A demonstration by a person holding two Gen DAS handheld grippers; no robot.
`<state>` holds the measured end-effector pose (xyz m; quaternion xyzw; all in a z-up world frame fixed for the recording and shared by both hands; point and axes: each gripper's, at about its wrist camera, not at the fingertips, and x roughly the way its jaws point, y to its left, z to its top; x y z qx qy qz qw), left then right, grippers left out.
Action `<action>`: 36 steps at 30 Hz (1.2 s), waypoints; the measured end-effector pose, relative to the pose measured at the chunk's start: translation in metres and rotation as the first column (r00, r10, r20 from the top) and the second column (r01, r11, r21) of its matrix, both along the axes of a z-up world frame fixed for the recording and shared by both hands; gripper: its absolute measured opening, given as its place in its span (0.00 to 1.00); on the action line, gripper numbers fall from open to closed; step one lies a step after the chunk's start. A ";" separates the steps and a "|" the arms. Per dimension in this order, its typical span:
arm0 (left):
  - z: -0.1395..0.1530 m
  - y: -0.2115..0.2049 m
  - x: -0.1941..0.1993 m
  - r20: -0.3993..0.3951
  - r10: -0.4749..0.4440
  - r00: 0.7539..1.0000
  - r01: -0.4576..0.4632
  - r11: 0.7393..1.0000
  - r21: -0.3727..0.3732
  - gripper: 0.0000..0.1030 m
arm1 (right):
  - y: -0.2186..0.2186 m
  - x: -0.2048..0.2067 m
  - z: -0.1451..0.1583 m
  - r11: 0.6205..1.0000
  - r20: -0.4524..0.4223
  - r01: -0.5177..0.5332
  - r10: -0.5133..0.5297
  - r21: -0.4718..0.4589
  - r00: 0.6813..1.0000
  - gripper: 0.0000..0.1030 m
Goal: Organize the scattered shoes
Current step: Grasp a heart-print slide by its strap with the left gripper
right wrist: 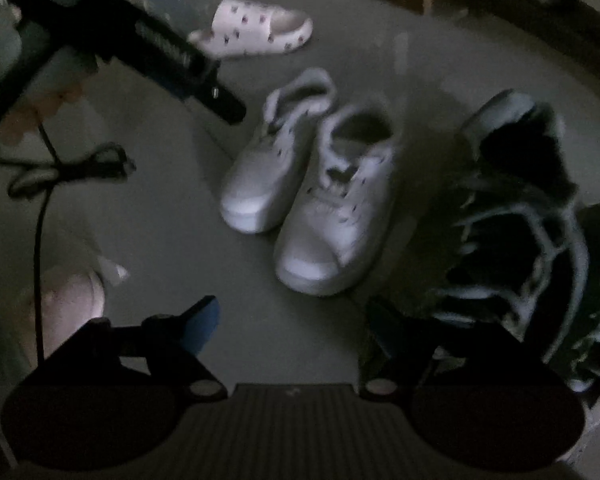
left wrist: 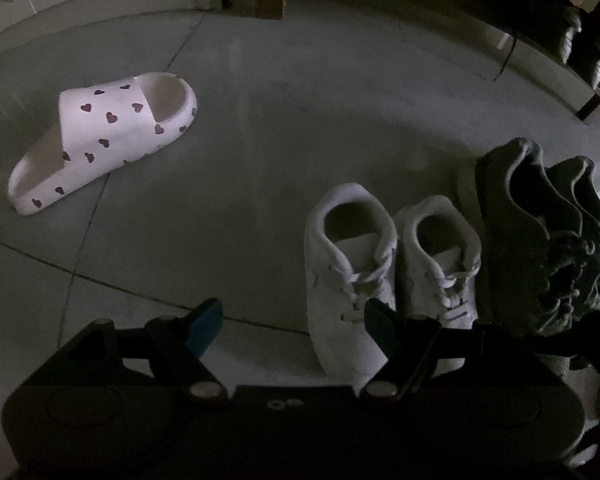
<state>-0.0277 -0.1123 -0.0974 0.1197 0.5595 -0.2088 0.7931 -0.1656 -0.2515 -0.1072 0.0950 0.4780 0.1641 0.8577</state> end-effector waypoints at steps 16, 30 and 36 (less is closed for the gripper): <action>0.017 0.080 0.105 0.273 0.254 0.928 -0.247 0.967 -0.061 0.76 | 0.047 0.016 0.073 0.974 0.430 0.198 -0.225 0.109 0.874 0.98; -0.029 0.115 0.210 0.037 0.238 0.971 -0.219 0.937 -0.271 0.74 | 0.101 0.069 0.048 0.916 0.400 0.386 -0.397 0.113 0.826 0.98; -0.033 0.120 0.208 0.005 0.233 0.972 -0.210 0.885 -0.415 0.48 | 0.095 0.065 0.043 0.904 0.354 0.411 -0.424 0.114 0.833 0.98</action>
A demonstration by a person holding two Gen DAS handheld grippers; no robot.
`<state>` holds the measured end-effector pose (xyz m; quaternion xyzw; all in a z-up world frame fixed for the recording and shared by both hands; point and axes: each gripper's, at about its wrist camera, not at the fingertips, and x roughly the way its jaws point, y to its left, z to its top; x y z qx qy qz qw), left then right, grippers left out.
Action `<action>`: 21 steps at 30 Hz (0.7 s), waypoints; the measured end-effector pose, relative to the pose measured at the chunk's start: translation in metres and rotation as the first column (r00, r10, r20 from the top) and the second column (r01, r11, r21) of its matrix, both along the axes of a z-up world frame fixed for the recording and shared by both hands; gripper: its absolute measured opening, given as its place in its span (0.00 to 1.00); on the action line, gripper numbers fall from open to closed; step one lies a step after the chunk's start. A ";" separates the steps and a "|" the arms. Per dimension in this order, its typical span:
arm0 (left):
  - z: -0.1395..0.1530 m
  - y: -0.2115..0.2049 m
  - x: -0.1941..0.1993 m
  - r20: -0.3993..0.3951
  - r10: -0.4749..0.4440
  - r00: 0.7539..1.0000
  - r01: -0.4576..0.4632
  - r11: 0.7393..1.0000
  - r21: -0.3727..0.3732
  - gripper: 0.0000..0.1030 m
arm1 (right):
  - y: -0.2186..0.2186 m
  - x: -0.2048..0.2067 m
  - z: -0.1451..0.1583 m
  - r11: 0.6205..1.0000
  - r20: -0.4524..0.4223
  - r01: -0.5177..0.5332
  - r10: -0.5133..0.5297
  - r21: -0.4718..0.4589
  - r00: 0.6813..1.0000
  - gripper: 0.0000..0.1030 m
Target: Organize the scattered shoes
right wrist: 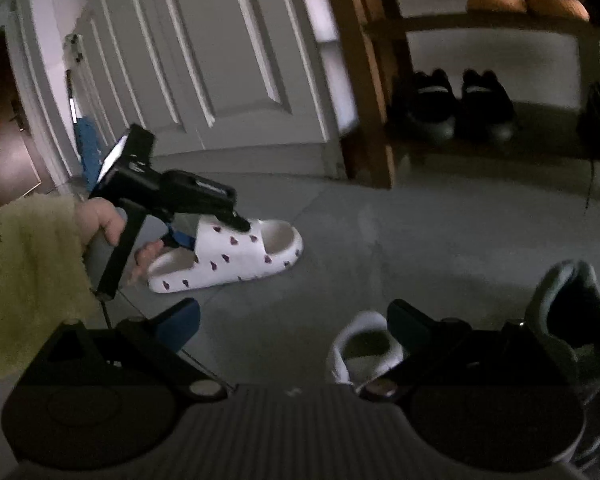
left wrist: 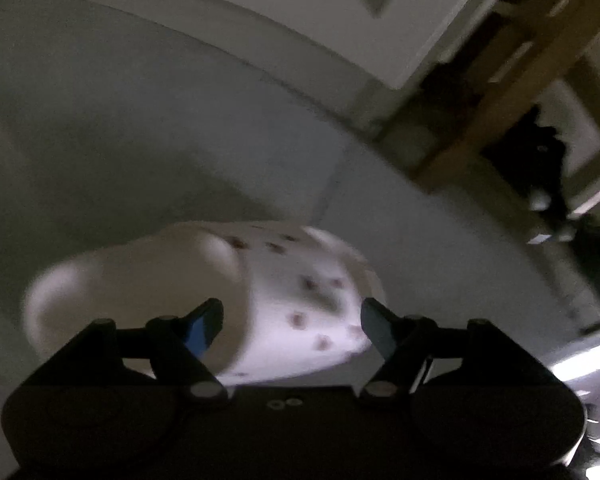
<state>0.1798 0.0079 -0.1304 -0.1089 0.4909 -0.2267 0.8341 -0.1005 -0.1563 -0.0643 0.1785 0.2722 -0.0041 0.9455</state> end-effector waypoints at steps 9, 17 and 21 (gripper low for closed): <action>0.017 -0.040 -0.032 0.092 -0.132 0.987 0.129 0.991 0.032 0.14 | -0.011 -0.012 0.004 1.000 0.003 0.020 -0.020 -0.017 1.000 0.98; 0.089 -0.075 -0.072 0.301 -0.272 0.914 0.276 0.961 0.030 0.13 | -0.053 -0.043 0.024 0.991 0.055 0.120 -0.117 -0.057 0.992 0.98; 0.132 -0.120 -0.112 0.406 -0.456 0.792 0.469 0.880 0.074 0.12 | -0.086 -0.087 0.039 0.973 0.056 0.221 -0.217 -0.072 0.974 0.98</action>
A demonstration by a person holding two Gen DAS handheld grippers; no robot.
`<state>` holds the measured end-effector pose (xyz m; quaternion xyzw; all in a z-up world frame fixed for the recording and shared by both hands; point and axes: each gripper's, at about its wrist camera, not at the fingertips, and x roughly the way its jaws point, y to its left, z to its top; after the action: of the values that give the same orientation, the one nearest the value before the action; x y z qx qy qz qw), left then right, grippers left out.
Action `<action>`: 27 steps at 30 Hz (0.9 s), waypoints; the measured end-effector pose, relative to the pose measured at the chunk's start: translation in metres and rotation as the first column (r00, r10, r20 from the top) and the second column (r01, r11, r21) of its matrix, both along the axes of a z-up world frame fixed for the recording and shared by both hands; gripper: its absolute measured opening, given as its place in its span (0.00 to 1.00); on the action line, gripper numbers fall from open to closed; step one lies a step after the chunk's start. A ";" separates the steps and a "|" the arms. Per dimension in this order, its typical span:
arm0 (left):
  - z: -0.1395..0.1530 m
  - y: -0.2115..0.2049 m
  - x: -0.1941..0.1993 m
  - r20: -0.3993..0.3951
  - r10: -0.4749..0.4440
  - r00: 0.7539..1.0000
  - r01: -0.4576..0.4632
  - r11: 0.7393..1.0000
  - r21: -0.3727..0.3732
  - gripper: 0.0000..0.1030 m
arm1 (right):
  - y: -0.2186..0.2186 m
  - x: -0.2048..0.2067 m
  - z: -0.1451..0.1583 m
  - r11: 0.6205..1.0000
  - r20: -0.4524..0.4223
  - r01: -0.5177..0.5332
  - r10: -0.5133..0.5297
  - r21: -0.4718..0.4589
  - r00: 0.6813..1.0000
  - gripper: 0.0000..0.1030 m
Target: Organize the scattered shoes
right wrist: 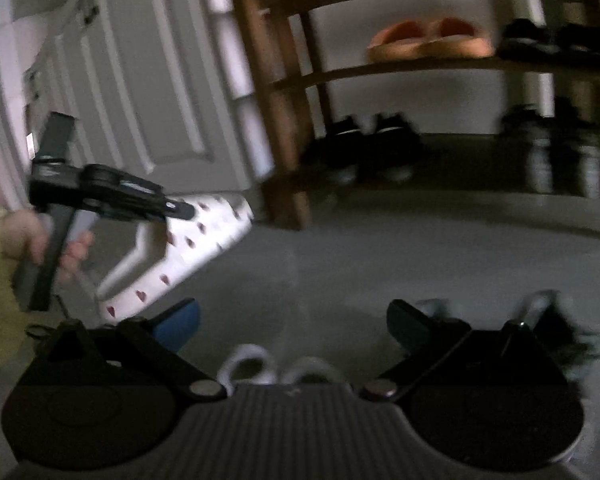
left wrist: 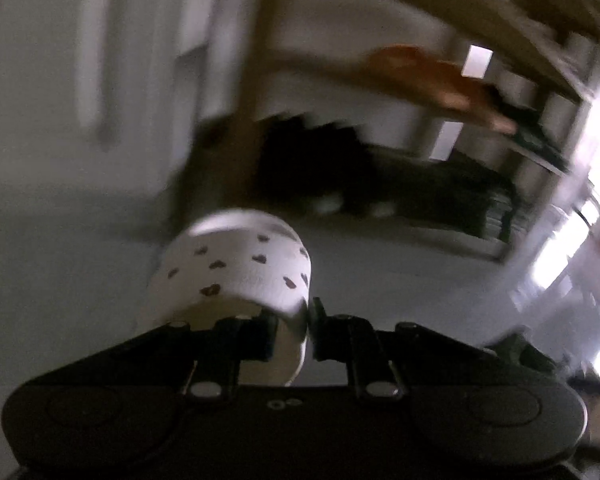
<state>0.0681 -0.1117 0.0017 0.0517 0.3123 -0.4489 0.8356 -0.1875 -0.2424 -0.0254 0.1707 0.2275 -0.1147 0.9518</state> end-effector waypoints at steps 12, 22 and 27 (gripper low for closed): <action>0.023 -0.193 -0.146 0.006 -0.630 0.777 0.628 0.774 -0.080 0.14 | -0.036 -0.176 0.022 0.853 0.058 0.515 -0.511 -0.086 0.857 0.98; -0.007 -0.291 -0.247 0.022 -0.868 0.497 0.866 0.497 0.045 0.15 | -0.048 -0.260 0.021 0.648 0.090 0.750 -0.746 -0.134 0.660 0.98; -0.023 -0.315 -0.281 0.001 -0.952 0.307 0.933 0.301 0.195 0.15 | -0.056 -0.270 0.019 0.621 0.083 0.776 -0.772 -0.107 0.630 0.98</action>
<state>-0.2133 -0.4271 -0.0208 0.3167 0.2077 -0.8229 0.4235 -0.4580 -0.2979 -0.0065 0.1902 0.1101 -0.5252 0.8221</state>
